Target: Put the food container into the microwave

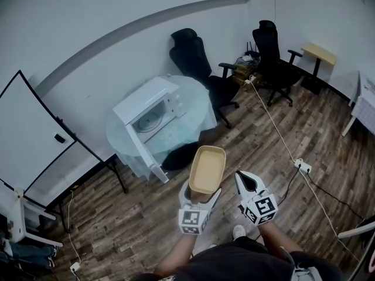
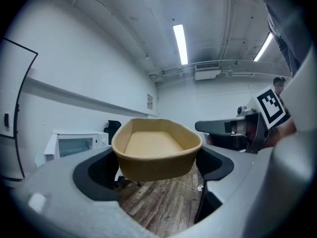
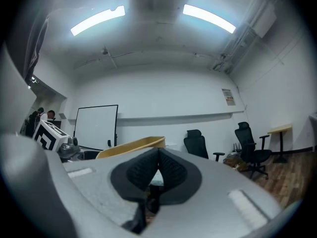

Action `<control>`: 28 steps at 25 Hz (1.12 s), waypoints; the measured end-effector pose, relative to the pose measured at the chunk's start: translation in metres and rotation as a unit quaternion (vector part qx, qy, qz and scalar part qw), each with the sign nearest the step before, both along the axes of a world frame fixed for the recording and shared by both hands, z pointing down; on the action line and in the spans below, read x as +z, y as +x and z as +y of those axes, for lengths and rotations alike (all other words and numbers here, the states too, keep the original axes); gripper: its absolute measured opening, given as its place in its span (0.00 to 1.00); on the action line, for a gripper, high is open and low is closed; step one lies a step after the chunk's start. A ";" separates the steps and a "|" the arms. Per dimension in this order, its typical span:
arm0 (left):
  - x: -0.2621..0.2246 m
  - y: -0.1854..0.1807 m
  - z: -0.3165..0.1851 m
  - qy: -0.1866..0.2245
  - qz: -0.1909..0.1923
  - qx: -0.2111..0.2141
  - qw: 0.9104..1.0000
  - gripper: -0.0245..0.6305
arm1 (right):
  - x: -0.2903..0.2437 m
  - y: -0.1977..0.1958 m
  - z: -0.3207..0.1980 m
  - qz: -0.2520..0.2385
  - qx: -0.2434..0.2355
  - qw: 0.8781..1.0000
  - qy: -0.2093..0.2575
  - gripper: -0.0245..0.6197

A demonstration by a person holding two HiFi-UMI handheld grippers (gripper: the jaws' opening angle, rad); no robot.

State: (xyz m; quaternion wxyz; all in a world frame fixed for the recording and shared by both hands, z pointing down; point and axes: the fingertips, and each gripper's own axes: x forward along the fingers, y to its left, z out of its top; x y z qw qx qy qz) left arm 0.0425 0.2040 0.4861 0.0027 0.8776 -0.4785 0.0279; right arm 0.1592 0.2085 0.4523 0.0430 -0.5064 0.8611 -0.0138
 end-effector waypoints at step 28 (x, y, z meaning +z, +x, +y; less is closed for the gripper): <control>-0.008 0.068 -0.088 -0.004 -0.001 -0.083 0.997 0.79 | -0.014 0.085 -0.117 -0.020 -0.070 0.997 0.005 0.04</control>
